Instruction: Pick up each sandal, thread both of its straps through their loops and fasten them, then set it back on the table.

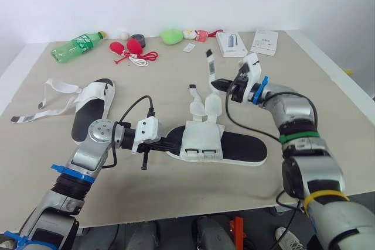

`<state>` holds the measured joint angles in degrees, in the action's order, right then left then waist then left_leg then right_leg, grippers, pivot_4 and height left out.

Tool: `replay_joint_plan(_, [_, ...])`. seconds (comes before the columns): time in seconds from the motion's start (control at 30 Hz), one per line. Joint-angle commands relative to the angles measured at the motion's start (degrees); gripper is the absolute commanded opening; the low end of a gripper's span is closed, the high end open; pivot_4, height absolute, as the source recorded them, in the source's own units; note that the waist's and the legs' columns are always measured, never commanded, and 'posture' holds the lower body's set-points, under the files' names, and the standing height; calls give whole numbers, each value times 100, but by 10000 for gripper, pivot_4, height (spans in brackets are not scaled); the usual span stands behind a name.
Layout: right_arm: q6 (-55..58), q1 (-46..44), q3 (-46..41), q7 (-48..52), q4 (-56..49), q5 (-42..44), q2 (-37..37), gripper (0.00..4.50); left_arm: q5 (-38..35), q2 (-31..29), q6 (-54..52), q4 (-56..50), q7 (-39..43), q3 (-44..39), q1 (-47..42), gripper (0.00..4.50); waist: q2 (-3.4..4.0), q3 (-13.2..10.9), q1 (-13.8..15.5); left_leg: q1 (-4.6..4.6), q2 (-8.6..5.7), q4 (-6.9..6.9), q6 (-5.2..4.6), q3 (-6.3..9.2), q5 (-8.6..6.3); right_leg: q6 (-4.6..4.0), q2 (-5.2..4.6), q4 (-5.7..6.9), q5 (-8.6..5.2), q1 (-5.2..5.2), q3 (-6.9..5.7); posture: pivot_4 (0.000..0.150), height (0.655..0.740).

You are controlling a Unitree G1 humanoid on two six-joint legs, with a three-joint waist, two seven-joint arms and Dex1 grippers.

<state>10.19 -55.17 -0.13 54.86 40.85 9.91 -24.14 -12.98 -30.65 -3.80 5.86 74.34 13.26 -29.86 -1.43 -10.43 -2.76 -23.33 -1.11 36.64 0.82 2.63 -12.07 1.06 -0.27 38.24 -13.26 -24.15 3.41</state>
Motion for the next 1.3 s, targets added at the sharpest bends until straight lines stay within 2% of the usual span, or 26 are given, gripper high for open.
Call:
replay_joint_plan(0.03, [-2397,480,292,-93,-1187,-642,-264,373,-92,46,-115,-8,-149,-127,-76,0,0,0,2,-1,0,0,0,0,0,1,-4,0,0,-1,0,1500,7400])
replay_joint_plan(0.37, [-6036,1166,823,-140,-2057,-1343,-919,373,135,66,111,629,-155,-40,-381,0,0,0,2,13,4,15,3,-11,3,15,5,-1,13,10,5,1500,7400])
replay_joint_plan(0.47, [-7307,1205,1161,-167,-2023,-1838,-1280,373,194,114,205,730,-159,-4,-440,0,-1,0,5,15,6,17,3,-13,3,14,8,-1,14,11,9,1500,7400])
replay_joint_plan(0.57, [-7815,1155,1453,-250,-1821,-2098,-1474,373,211,170,234,747,-153,17,-473,0,-1,0,5,20,6,21,3,-14,3,14,9,-1,14,17,11,1500,7400])
replay_joint_plan(0.73, [-7749,1016,1792,-249,-1604,-1919,-1595,373,228,231,237,742,-137,23,-491,0,-1,0,4,24,10,27,1,-20,5,2,10,0,21,19,18,1500,7400])
replay_joint_plan(0.87, [-7068,992,1866,-35,-1587,-1425,-1723,12909,244,246,257,774,-119,9,-501,0,-1,0,9,24,12,31,0,-14,5,-1,9,0,23,24,17,1500,7400])
replay_joint_plan(1.1, [-5052,1523,1688,640,-2907,-247,-2245,43044,235,236,249,718,-111,-3,-437,0,-1,0,25,21,13,36,0,-11,5,-2,-1,-1,23,25,16,1500,7400])
replay_joint_plan(1.3, [-2503,2494,1196,807,-4773,952,-2958,43044,241,232,275,823,-86,-20,-489,0,-1,0,54,15,19,43,0,-5,5,-2,2,0,22,24,8,1500,7400])
